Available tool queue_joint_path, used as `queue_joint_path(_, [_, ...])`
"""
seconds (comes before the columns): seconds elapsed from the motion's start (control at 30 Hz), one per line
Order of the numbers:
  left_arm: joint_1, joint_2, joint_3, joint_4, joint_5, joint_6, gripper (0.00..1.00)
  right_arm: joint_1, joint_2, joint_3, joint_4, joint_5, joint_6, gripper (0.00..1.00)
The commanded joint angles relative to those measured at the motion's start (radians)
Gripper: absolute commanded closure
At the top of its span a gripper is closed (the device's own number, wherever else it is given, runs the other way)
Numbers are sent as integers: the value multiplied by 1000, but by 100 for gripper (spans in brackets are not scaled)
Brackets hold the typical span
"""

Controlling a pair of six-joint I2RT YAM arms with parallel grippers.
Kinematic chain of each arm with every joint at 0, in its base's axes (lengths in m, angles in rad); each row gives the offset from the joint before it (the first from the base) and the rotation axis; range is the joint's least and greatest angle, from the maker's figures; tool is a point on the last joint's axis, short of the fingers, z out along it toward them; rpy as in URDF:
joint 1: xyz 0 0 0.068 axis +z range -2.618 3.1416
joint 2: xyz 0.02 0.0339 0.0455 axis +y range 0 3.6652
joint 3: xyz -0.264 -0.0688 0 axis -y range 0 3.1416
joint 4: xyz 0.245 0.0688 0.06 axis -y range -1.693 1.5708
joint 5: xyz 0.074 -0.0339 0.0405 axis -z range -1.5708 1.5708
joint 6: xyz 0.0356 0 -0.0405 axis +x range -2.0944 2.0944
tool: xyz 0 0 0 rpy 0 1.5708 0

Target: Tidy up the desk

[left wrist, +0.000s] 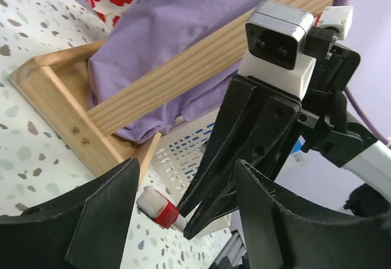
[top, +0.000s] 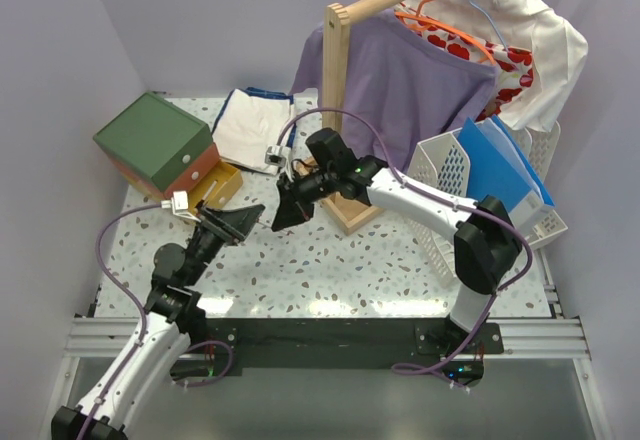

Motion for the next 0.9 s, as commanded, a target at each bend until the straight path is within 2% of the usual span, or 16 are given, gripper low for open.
queue_joint_path(0.0, [-4,16,3,167,71,-72,34,3,-45,-7,120,-91,78,100])
queue_joint_path(0.13, [-4,-4,1,147,63,-64,46,3,-44,-17,129,-85,79,100])
queue_joint_path(0.3, [-4,-24,13,93,54,-28,74,3,-47,-25,134,-81,78,100])
queue_joint_path(0.33, [-4,-25,18,79,51,-18,79,1,-48,-27,129,-77,73,96])
queue_joint_path(0.37, [-4,-27,32,37,47,-8,89,3,-56,-25,123,-77,55,93])
queue_joint_path(0.4, [-4,-33,41,7,41,21,93,3,-59,-21,99,-74,40,90])
queue_joint_path(0.43, [-3,-36,52,-20,25,40,96,3,-64,-13,80,-68,21,86])
queue_joint_path(0.47, [-4,-41,79,-89,19,63,100,3,-74,-8,60,-55,-25,65])
queue_joint_path(0.53, [-4,-51,121,-181,-36,158,100,3,-87,22,-35,-28,-91,34])
queue_joint_path(0.57, [-4,-52,179,-293,-61,202,100,1,-96,35,-84,30,-217,2])
queue_joint_path(0.6, [-4,-41,216,-354,-91,295,100,3,-120,47,-183,72,-276,1])
queue_joint_path(0.63, [-4,-30,290,-410,-155,346,100,3,-134,65,-226,116,-330,1])
queue_joint_path(0.67, [-4,-16,329,-530,-186,401,100,3,-146,70,-263,168,-420,1])
queue_joint_path(0.7, [-4,20,369,-582,-212,505,100,1,-175,68,-315,246,-456,1])
queue_joint_path(0.73, [-4,45,439,-623,-293,558,100,1,-192,50,-332,277,-491,1])
queue_joint_path(0.87, [-3,201,578,-792,-467,802,100,1,-300,-59,-319,383,-626,1])
